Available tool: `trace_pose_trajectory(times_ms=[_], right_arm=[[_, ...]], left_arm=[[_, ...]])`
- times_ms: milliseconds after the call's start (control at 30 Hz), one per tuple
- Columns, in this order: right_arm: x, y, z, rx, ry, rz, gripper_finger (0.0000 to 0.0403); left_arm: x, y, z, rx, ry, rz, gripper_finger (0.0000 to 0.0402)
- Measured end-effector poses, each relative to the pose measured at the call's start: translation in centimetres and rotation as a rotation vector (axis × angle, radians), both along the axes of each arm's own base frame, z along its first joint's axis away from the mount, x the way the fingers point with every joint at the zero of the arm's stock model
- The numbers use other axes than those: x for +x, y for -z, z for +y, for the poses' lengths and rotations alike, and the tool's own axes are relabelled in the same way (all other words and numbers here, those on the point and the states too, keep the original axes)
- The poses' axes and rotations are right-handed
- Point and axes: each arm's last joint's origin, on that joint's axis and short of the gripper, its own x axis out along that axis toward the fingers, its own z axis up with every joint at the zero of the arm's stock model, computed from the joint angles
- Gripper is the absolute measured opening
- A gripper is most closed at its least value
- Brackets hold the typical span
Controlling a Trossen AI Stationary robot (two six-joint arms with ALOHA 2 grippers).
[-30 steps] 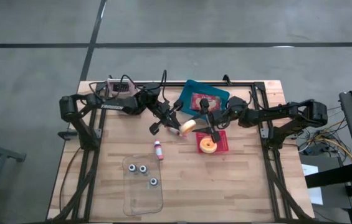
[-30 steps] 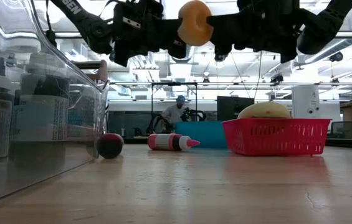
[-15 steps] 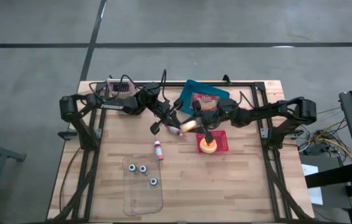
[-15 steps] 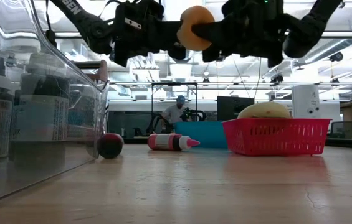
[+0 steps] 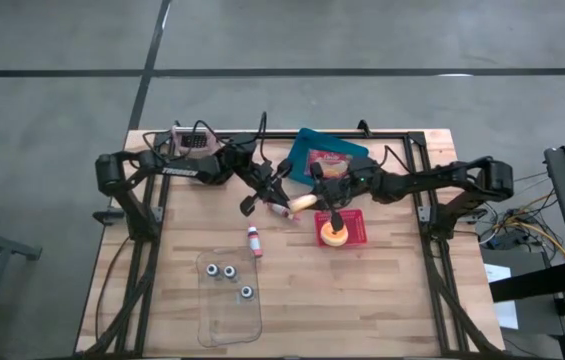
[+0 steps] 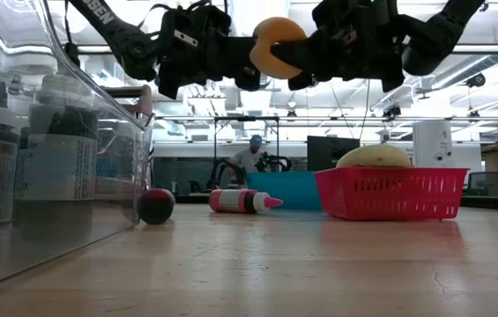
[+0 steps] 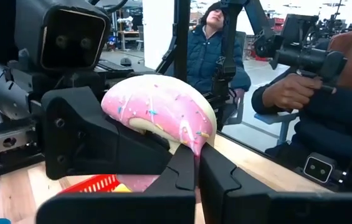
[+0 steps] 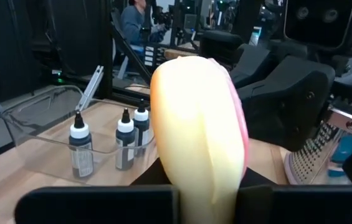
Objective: Pick & Place Food Item
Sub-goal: Put the pink donut into the red basket
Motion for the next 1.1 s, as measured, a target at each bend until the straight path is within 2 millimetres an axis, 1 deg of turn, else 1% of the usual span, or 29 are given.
trace_pose_trajectory(times_ms=[167, 367, 433, 500, 600, 800, 933, 1000, 1100], right_arm=[[-0.1, -0.1, 0.0, -0.010, 0.002, -0.004, 0.0012], [-0.1, -0.1, 0.1, -0.015, -0.006, 0.003, 0.0011], [-0.3, 0.4, 0.1, -0.008, -0.012, 0.035, 0.0011], [-0.2, 0.5, 0.1, -0.006, -0.011, 0.044, 0.0011], [-0.2, 0.2, 0.1, -0.011, -0.011, 0.024, 0.0011], [-0.2, 0.3, 0.1, -0.010, -0.011, 0.029, 0.0011], [-0.2, 0.4, 0.1, -0.007, -0.011, 0.040, 0.0011], [-0.2, 0.5, 0.1, -0.005, -0.011, 0.047, 0.0011], [-0.2, 0.5, 0.1, -0.005, -0.011, 0.049, 0.0011]], left_arm=[[-0.2, -0.4, 0.1, -0.017, -0.002, 0.008, 0.0015], [-0.8, -1.4, 0.0, -0.030, 0.008, 0.018, 0.0051], [-1.0, -1.8, -0.1, -0.026, 0.017, 0.005, 0.0065], [-1.1, -1.9, -0.1, -0.024, 0.003, 0.003, 0.0081], [-1.0, -1.7, -0.1, -0.034, -0.038, 0.029, 0.0111], [-1.2, -2.0, 0.0, -0.018, -0.128, 0.037, 0.0184], [-2.0, -2.8, -0.1, 0.025, -0.191, 0.022, 0.0215], [-2.6, -3.2, -0.1, 0.044, -0.205, 0.034, 0.0222], [-3.8, -4.4, -0.4, 0.076, -0.257, 0.057, 0.0224]])
